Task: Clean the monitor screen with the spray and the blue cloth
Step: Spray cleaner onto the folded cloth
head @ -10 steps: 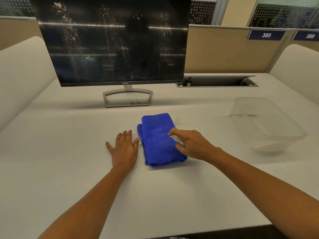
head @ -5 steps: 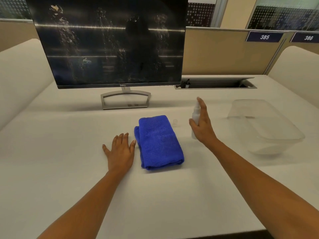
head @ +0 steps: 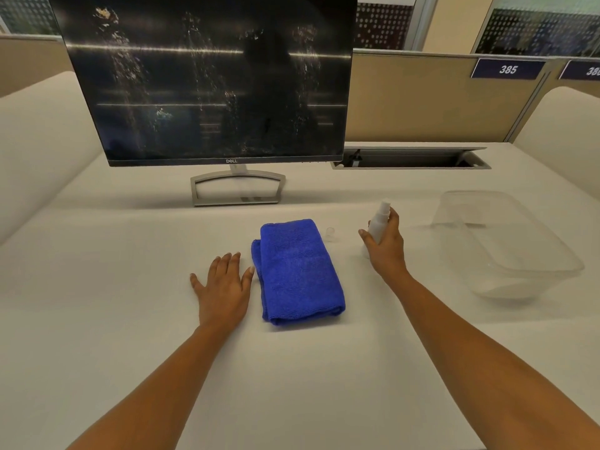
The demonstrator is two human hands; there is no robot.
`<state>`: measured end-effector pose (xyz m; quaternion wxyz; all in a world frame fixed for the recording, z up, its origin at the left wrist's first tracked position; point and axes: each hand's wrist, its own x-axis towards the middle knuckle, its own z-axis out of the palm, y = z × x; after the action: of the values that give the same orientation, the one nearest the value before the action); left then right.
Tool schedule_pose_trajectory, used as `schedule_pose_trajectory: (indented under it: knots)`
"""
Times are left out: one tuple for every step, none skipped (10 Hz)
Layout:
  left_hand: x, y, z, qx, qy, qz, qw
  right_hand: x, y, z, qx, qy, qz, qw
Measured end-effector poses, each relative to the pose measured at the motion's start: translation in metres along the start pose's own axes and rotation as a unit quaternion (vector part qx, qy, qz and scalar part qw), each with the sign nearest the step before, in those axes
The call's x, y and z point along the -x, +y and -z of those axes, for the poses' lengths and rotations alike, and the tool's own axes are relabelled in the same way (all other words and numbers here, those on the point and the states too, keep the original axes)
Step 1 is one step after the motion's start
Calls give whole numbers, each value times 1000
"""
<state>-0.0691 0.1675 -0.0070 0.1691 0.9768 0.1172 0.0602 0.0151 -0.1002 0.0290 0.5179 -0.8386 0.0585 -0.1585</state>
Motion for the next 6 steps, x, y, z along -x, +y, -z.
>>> schedule_pose_trajectory:
  knots:
    - [0,0,-1,-1,-1,1,1000,3,2,0,19,1,-9,1000]
    - [0,-1,-1,0,0,0,1000,6,2,0,26,-4,-7,1000]
    - [0,-1,-1,2,1,0,1000,8,2,1,30,-7,-17,999]
    - [0,-1,-1,2,-1,1,1000,10,2,3,28,-3,-22,999]
    - [0,0,-1,0,-4,1,1000,12,4,6,18,-4,-22,1000]
    - [1,0,-1,0,-2,0,1000,16,6,10,18,11,-22,1000]
